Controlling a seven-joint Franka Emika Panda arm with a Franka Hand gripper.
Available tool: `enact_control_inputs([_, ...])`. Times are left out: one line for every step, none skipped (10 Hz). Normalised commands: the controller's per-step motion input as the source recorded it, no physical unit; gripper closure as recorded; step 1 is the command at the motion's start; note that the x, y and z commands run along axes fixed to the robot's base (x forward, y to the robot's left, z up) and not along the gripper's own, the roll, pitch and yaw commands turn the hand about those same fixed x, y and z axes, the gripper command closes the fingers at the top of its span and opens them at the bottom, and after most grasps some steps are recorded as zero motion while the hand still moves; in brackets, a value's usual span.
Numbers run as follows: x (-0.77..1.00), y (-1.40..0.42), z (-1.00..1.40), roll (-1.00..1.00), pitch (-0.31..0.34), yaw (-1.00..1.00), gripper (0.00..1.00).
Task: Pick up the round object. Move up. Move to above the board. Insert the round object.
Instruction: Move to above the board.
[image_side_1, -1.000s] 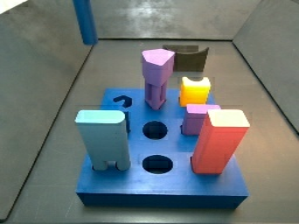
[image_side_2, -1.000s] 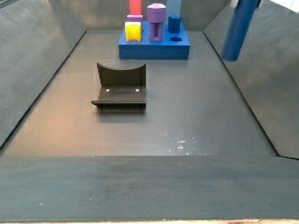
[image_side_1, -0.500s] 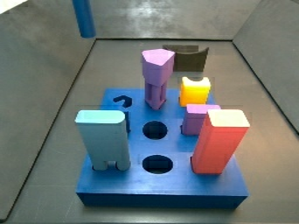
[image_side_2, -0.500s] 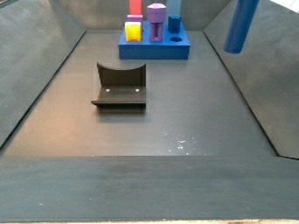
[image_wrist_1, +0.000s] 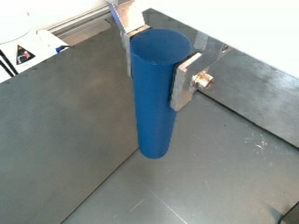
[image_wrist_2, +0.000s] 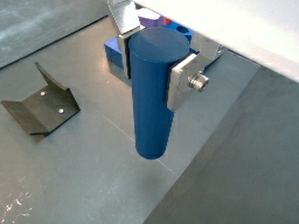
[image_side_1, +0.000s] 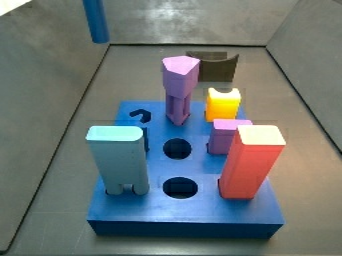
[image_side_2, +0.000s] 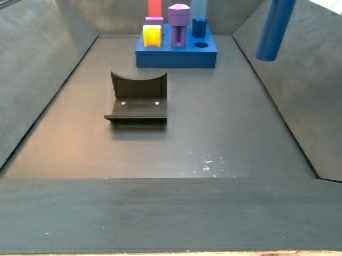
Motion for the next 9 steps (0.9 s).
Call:
enact_control_inputs([-0.34,-0.02,0.01,-0.05,0.060,0.02,1.00])
enact_control_inputs([-0.34,-0.02,0.01,-0.05,0.060,0.02,1.00])
enact_control_inputs([-0.34,-0.02,0.01,-0.05,0.060,0.02,1.00])
enact_control_inputs([-0.34,-0.02,0.01,-0.05,0.060,0.02,1.00])
enact_control_inputs([-0.34,-0.02,0.01,-0.05,0.060,0.02,1.00])
enact_control_inputs([-0.34,-0.02,0.01,-0.05,0.060,0.02,1.00])
enact_control_inputs([-0.34,-0.02,0.01,-0.05,0.060,0.02,1.00])
enact_control_inputs([-0.34,-0.02,0.01,-0.05,0.060,0.02,1.00])
enact_control_inputs([-0.34,-0.02,0.01,-0.05,0.060,0.02,1.00])
